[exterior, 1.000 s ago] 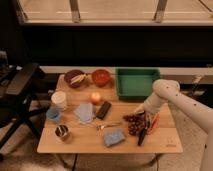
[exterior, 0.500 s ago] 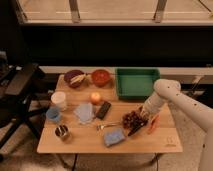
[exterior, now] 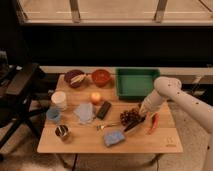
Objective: Place brush in paper cup
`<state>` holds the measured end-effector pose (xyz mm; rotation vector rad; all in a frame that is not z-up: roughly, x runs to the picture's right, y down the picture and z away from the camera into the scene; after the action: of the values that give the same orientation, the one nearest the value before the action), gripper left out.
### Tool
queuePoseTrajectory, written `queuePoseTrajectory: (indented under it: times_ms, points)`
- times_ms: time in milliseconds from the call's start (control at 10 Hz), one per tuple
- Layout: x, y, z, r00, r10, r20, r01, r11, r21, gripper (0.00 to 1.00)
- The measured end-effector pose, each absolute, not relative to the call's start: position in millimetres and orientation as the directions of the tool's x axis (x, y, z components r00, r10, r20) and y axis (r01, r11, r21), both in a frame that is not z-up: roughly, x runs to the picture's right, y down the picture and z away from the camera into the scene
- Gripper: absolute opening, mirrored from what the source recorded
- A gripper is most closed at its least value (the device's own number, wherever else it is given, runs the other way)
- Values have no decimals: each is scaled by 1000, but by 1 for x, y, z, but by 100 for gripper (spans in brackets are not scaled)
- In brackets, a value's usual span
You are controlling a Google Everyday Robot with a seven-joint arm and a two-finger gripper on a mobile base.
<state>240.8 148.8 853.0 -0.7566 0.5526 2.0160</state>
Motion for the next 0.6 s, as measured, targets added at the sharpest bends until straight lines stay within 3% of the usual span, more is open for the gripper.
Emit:
queuePoseTrajectory:
  times_ms: [400,600]
  points:
    - [217,78,795,-338,696,-634,-879,-474,-52,0]
    - [215,75,791,-328,700,-634,-881,-468,-61,0]
